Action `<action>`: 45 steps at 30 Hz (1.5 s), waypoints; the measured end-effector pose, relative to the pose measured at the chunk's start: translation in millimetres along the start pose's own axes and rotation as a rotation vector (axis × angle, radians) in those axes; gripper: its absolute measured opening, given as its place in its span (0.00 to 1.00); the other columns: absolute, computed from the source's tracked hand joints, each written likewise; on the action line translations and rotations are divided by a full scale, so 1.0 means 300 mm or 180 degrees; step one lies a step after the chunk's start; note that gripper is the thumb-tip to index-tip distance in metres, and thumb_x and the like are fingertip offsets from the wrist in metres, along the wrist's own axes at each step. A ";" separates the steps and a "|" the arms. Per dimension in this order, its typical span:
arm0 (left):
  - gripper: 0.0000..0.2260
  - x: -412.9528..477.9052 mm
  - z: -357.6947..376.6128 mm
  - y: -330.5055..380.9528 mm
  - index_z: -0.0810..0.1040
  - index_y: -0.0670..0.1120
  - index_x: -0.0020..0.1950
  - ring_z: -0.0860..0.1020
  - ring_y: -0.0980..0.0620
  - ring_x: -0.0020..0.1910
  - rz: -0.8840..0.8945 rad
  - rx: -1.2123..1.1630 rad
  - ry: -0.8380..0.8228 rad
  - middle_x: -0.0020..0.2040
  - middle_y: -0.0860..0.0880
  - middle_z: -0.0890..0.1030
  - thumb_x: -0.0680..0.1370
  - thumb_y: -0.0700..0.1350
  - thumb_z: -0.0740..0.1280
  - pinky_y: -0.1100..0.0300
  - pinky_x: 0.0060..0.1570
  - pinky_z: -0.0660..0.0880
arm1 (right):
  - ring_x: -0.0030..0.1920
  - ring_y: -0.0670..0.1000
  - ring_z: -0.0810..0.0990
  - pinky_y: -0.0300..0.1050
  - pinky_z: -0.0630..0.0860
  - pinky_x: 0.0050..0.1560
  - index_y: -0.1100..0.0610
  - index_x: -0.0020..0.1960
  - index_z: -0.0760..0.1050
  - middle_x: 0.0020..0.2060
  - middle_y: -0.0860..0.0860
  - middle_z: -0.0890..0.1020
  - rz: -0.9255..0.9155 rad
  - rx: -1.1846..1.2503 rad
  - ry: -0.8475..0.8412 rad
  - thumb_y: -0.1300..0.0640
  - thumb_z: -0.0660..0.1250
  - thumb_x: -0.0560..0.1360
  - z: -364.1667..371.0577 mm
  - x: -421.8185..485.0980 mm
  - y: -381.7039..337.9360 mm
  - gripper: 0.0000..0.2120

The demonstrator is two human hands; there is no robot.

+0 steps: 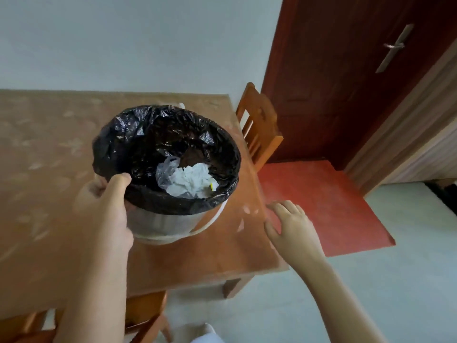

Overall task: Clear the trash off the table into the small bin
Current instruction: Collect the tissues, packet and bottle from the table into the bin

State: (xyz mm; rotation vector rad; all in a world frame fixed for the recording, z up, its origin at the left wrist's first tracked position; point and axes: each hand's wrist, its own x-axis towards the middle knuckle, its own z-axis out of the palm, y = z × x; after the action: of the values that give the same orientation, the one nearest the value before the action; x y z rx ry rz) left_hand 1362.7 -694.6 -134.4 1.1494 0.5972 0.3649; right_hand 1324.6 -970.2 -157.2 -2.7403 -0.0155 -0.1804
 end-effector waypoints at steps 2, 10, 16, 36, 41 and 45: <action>0.17 0.047 -0.005 0.016 0.65 0.51 0.37 0.70 0.52 0.49 0.0132 0.0081 0.0174 0.45 0.50 0.70 0.57 0.54 0.69 0.54 0.52 0.67 | 0.54 0.56 0.73 0.51 0.72 0.54 0.55 0.57 0.73 0.53 0.52 0.78 -0.0122 0.0091 -0.0131 0.54 0.61 0.74 0.039 0.095 -0.016 0.13; 0.14 0.093 0.031 0.028 0.67 0.53 0.22 0.75 0.51 0.38 0.0893 0.0124 0.1507 0.30 0.55 0.74 0.63 0.43 0.69 0.53 0.45 0.76 | 0.55 0.56 0.73 0.51 0.73 0.54 0.54 0.59 0.72 0.52 0.53 0.77 -0.0721 0.0244 -0.0777 0.53 0.62 0.74 0.206 0.427 -0.024 0.15; 0.14 0.079 0.144 -0.025 0.64 0.49 0.33 0.69 0.57 0.30 0.1172 0.0760 0.2302 0.34 0.49 0.69 0.67 0.46 0.70 0.72 0.28 0.68 | 0.59 0.56 0.71 0.50 0.69 0.59 0.55 0.59 0.72 0.57 0.54 0.75 -0.1145 0.0297 -0.1454 0.53 0.62 0.74 0.302 0.728 0.019 0.15; 0.14 0.013 0.334 -0.088 0.64 0.49 0.34 0.68 0.48 0.38 0.1256 0.0874 0.3236 0.35 0.43 0.68 0.66 0.49 0.70 0.53 0.44 0.70 | 0.53 0.57 0.74 0.50 0.72 0.47 0.55 0.59 0.70 0.53 0.56 0.75 -0.1620 0.0557 -0.2208 0.57 0.64 0.72 0.599 1.013 -0.011 0.16; 0.14 -0.007 0.326 -0.097 0.66 0.48 0.34 0.71 0.47 0.40 0.1115 0.0875 0.3318 0.39 0.43 0.72 0.65 0.51 0.70 0.40 0.53 0.74 | 0.47 0.58 0.76 0.48 0.72 0.42 0.57 0.56 0.72 0.50 0.58 0.77 -0.1542 0.0752 -0.2035 0.60 0.64 0.72 0.621 1.003 -0.011 0.12; 0.13 -0.032 0.322 -0.100 0.66 0.48 0.34 0.72 0.46 0.40 0.1066 0.0919 0.3358 0.38 0.43 0.73 0.66 0.51 0.70 0.41 0.50 0.75 | 0.44 0.60 0.76 0.48 0.70 0.41 0.61 0.50 0.74 0.46 0.60 0.78 -0.1479 0.1006 -0.1819 0.63 0.63 0.72 0.629 0.993 -0.006 0.08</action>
State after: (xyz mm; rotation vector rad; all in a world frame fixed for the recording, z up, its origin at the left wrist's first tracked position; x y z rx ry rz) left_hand 1413.3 -782.6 -132.7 1.2880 1.4078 1.2382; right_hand 1643.4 -900.2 -291.0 -2.3378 -0.7662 0.4461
